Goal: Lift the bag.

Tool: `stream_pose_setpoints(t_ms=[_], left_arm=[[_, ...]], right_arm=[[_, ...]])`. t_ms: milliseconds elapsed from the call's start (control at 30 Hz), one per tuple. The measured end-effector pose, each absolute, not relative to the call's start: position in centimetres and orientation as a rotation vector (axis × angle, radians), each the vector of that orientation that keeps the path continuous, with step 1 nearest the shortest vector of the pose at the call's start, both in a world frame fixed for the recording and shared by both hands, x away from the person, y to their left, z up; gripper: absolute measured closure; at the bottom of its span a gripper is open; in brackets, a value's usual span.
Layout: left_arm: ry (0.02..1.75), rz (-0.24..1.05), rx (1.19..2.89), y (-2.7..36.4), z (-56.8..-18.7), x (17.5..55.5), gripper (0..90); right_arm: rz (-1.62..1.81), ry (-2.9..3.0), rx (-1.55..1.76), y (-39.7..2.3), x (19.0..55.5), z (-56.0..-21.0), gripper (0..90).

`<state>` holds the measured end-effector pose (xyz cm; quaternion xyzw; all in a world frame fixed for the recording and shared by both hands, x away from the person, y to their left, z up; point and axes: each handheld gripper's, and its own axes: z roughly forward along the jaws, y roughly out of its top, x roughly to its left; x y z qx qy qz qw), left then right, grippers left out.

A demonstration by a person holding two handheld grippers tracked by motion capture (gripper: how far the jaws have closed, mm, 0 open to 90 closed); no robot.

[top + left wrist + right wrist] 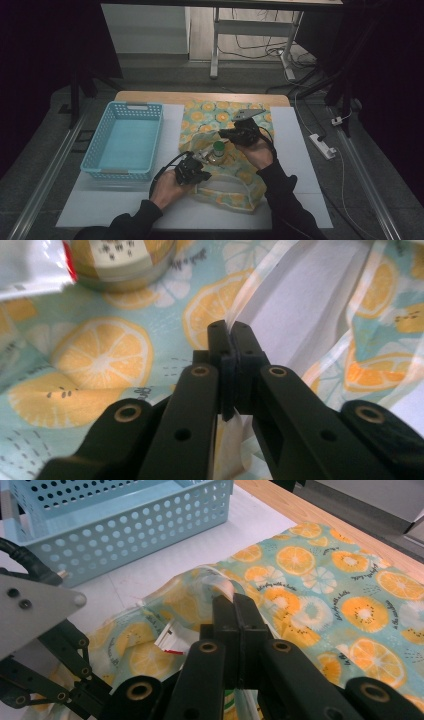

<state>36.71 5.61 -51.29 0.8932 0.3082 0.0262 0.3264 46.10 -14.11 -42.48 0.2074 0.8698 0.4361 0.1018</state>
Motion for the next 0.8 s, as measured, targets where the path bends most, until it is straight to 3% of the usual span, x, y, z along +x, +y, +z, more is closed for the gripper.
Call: stream_pose_setpoints(t_ms=[800], left_arm=[[0.821,0.024,2.279,6.7,-46.5,38.0,89.0]], right_arm=[[1.317,2.573,0.620,-14.4,46.4,-40.7,90.0]])
